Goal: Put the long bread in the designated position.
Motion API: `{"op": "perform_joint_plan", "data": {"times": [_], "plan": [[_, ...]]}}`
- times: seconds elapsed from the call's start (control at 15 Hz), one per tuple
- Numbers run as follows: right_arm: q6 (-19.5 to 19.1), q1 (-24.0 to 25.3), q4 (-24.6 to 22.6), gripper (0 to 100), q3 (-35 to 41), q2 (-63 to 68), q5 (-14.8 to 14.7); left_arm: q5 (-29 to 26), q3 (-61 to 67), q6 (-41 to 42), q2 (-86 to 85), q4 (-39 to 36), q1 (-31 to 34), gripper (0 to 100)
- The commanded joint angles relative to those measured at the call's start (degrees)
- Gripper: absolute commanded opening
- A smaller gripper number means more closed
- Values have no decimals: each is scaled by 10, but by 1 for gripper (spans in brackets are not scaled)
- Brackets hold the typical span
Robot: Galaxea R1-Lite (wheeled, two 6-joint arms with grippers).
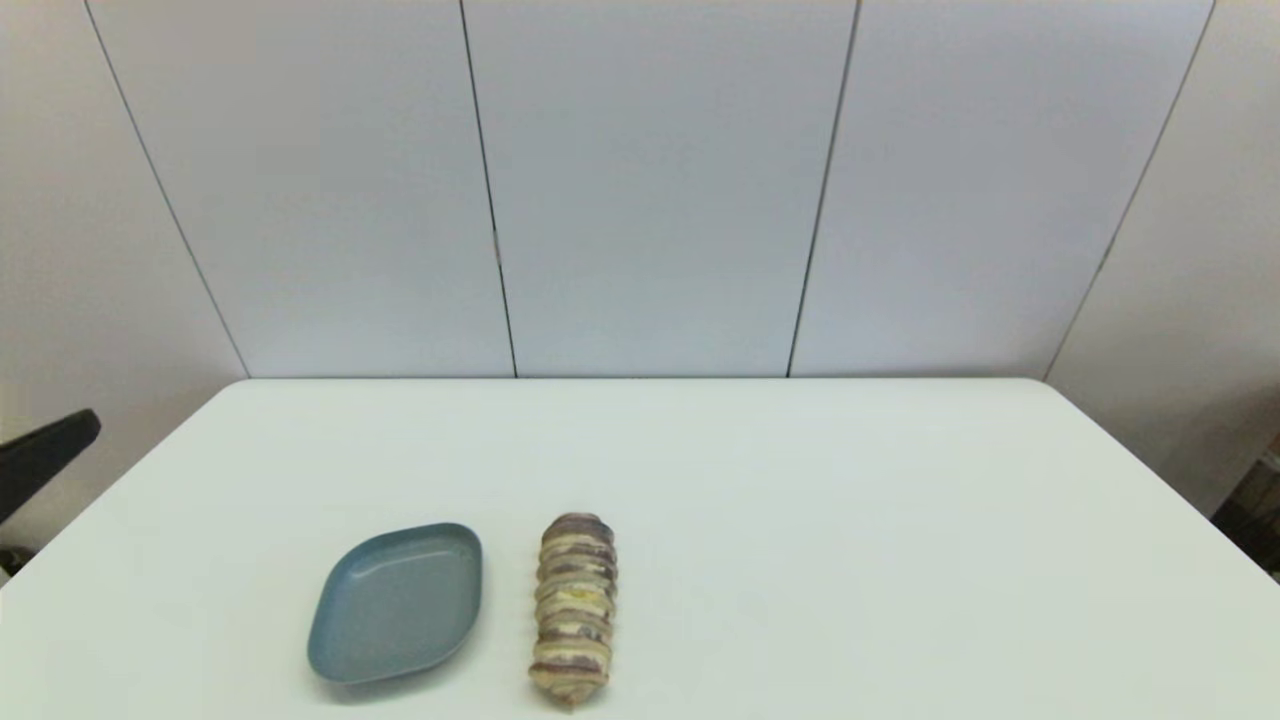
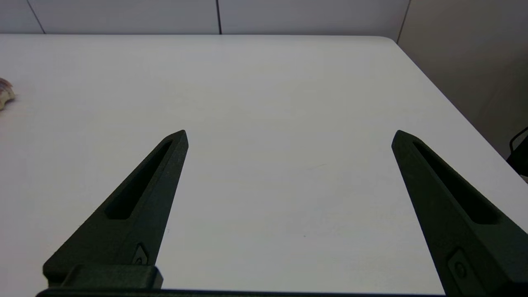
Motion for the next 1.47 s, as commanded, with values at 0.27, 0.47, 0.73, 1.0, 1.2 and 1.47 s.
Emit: {"op": "perform_joint_plan", "data": {"times": [0.27,0.47,0.73,1.0,1.2,1.47], "plan": [[-1,0,0,100,0,1,0,-22,182,-1,-221,0,44,100],[-1,0,0,100,0,1,-1,-37,244,-1,-291,-1,44,100],[-1,0,0,100,0,1,0,-37,294,5,-349,-1,44,100],[-1,0,0,100,0,1,0,-22,333,44,-387,0,49,100],[-1,0,0,100,0,1,0,0,335,45,-404,16,49,100],[-1,0,0,100,0,1,0,49,340,34,-404,50,49,100]]}}
